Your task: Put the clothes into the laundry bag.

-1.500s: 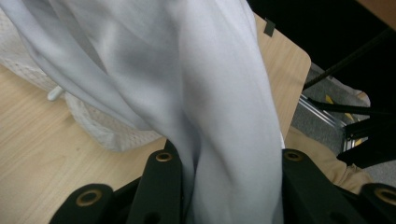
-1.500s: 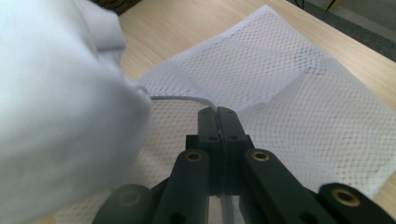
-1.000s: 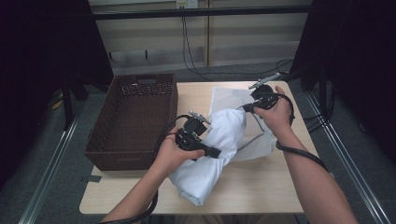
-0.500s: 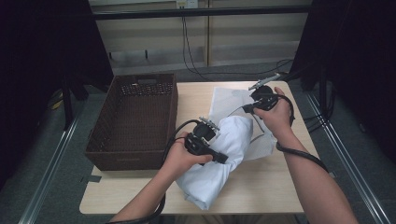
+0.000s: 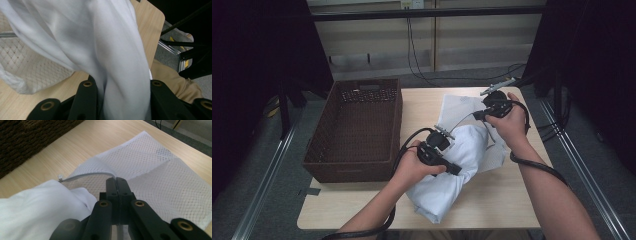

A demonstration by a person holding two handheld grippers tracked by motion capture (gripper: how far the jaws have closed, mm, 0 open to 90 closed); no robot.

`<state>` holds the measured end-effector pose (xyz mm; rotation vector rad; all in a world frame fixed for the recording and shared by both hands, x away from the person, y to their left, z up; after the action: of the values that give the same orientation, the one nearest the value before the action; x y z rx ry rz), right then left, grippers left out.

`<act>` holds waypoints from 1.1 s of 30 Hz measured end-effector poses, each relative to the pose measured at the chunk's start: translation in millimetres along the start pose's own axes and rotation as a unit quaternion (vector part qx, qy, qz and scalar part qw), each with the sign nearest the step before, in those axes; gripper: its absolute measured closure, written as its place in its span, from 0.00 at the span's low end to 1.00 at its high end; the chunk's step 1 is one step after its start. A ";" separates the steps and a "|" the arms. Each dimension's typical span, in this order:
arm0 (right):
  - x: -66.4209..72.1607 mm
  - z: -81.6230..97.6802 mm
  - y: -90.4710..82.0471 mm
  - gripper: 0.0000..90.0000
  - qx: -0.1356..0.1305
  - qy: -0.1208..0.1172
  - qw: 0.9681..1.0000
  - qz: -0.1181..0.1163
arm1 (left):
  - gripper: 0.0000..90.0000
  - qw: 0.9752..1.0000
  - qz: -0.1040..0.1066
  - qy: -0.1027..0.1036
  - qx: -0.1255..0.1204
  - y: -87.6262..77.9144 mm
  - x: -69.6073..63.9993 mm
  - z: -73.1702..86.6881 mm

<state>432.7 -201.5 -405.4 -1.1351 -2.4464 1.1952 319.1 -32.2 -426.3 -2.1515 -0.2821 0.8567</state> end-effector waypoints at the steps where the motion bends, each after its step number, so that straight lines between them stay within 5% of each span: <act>1: 0.2 -0.1 -0.5 1.00 0.000 0.001 1.000 -0.003 | 0.80 1.000 -0.002 -0.002 -0.003 2.3 0.2 -0.6; 8: 1.1 -3.3 -4.8 1.00 -0.005 0.001 1.000 -0.006 | 0.80 1.000 -0.009 0.014 0.017 8.2 3.1 -1.1; 14: 5.2 -5.2 -4.8 1.00 -0.008 -0.004 1.000 -0.011 | 0.80 1.000 -0.016 -0.011 -0.003 11.9 9.2 -6.3; 33: 14.3 -6.5 -5.7 1.00 -0.010 -0.016 0.999 -0.026 | 0.80 0.999 -0.042 -0.020 -0.011 8.4 20.3 -20.7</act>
<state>422.7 -189.6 -399.1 -1.0580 -2.4999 1.1859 347.3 -40.8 -432.8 -2.1279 -0.4005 0.8534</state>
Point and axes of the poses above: each handheld gripper's, and its own axes: y roughly forward along the jaws, z roughly out of its underside, x roughly to its left, the point moved 6 cm from there along y, roughly forward along the jaws, and after that the axes turned 12 degrees about -y, right-handed, at the moved point
